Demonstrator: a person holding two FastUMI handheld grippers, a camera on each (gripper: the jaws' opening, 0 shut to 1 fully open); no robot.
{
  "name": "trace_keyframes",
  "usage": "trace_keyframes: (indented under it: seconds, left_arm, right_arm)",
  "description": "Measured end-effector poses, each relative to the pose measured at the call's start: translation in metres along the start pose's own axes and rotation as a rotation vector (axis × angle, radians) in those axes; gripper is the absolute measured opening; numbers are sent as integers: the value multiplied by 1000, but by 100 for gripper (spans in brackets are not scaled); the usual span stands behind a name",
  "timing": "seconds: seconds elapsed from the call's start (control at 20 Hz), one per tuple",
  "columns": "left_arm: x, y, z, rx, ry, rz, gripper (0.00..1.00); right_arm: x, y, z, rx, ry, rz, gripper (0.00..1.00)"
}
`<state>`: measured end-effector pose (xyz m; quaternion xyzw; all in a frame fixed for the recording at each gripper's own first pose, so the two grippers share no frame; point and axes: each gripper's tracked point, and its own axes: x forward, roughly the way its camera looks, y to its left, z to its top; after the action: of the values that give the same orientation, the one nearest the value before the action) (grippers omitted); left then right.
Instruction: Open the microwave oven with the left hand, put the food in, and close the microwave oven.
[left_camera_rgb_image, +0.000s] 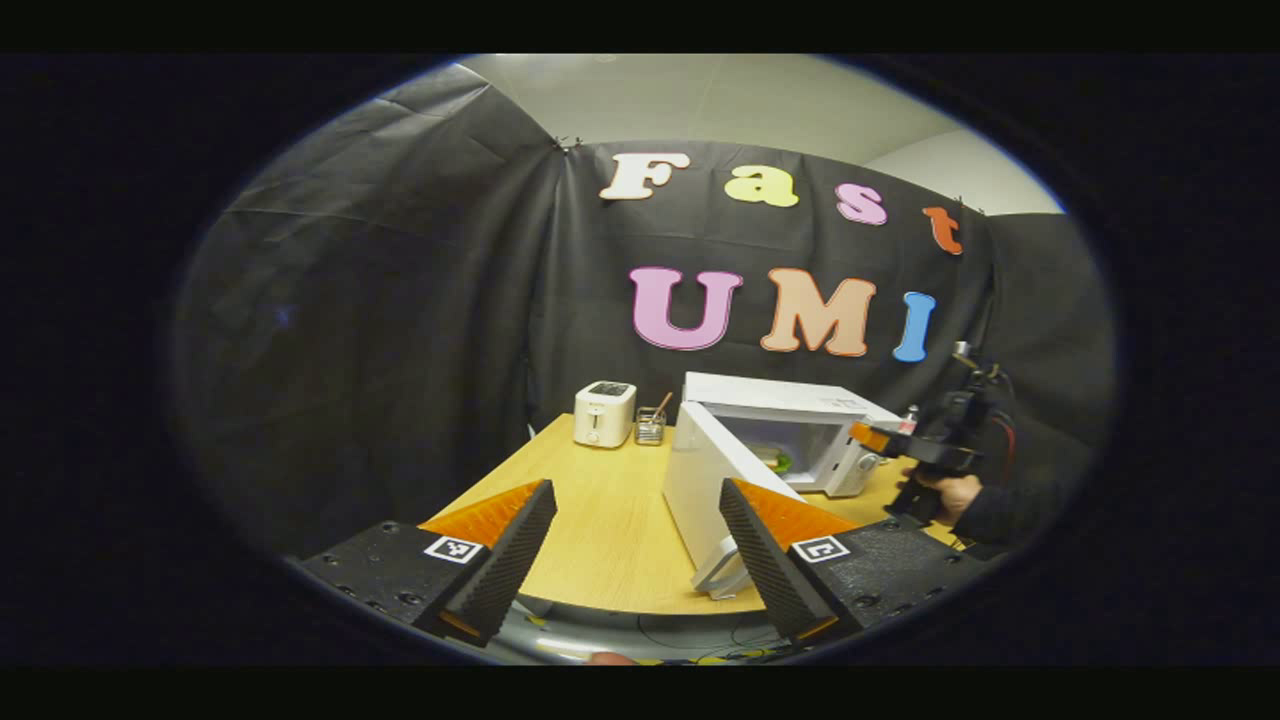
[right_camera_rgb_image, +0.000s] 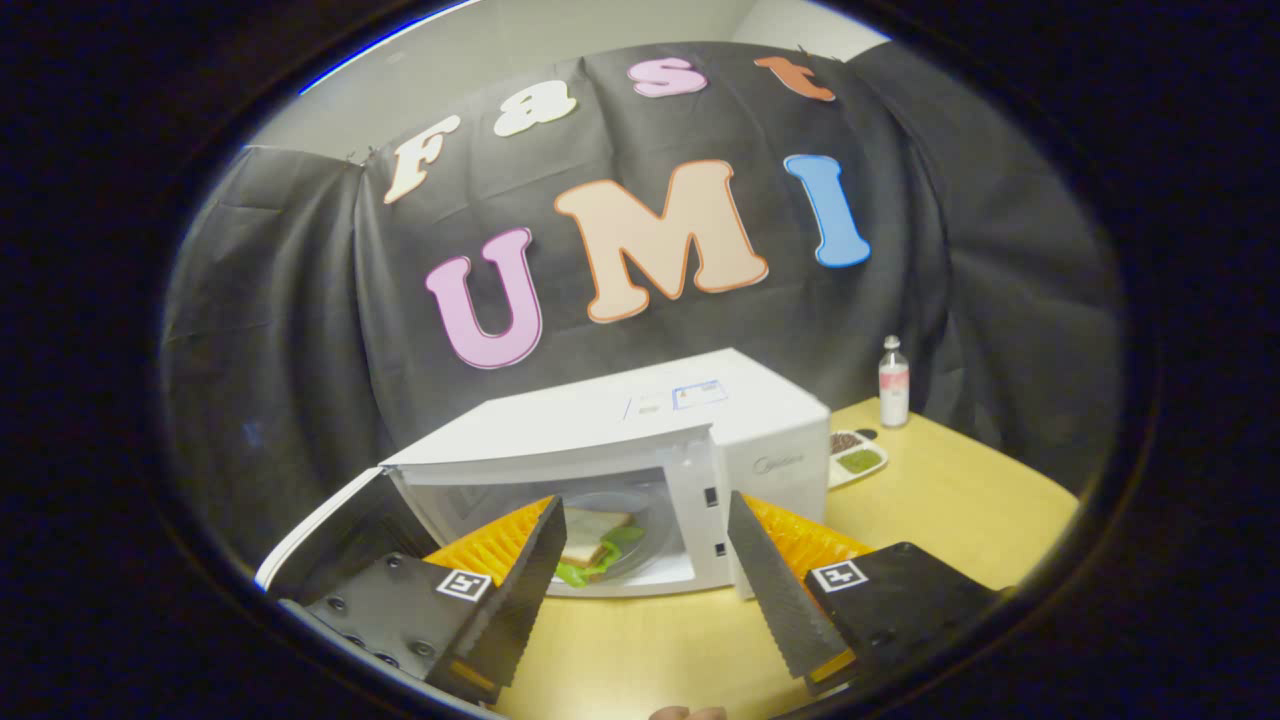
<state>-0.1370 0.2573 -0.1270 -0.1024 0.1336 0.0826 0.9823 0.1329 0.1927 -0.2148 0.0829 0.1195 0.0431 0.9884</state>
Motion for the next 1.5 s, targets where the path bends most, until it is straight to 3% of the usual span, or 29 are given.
trace_keyframes:
  seconds: [0.15,0.25,0.35,0.55,0.7,0.8,0.95,1.05,1.1,1.3,1.5]
  left_arm:
    - [8,-2,-11,-21,17,-14,94]
    - [14,-3,-20,-1,26,-26,99]
    - [22,-4,-27,7,32,-37,94]
    - [38,-1,-53,-4,83,-44,94]
    - [46,-12,-68,-1,116,-88,94]
    - [53,-15,-76,32,129,-104,82]
    - [53,-37,-92,75,169,-203,62]
    - [59,-17,-93,139,155,-119,21]
    - [66,-17,-101,149,175,-113,0]
    - [72,-47,-115,129,205,-167,0]
    - [75,-59,-124,186,221,-186,0]
  right_arm:
    - [-30,-27,21,-52,-38,-3,91]
    - [-50,-42,33,-75,-61,-7,92]
    - [-63,-56,40,-109,-67,-17,92]
    - [-94,-67,69,-150,-118,-34,92]
    - [-113,-67,94,-179,-157,-38,92]
    - [-124,-63,113,-187,-184,-36,92]
    - [-136,-60,135,-223,-216,-39,92]
    - [-140,-57,150,-228,-238,-42,92]
    - [-144,-61,156,-224,-253,-52,99]
    - [-148,-67,166,-206,-254,-68,99]
    - [-153,-74,173,-205,-272,-84,99]
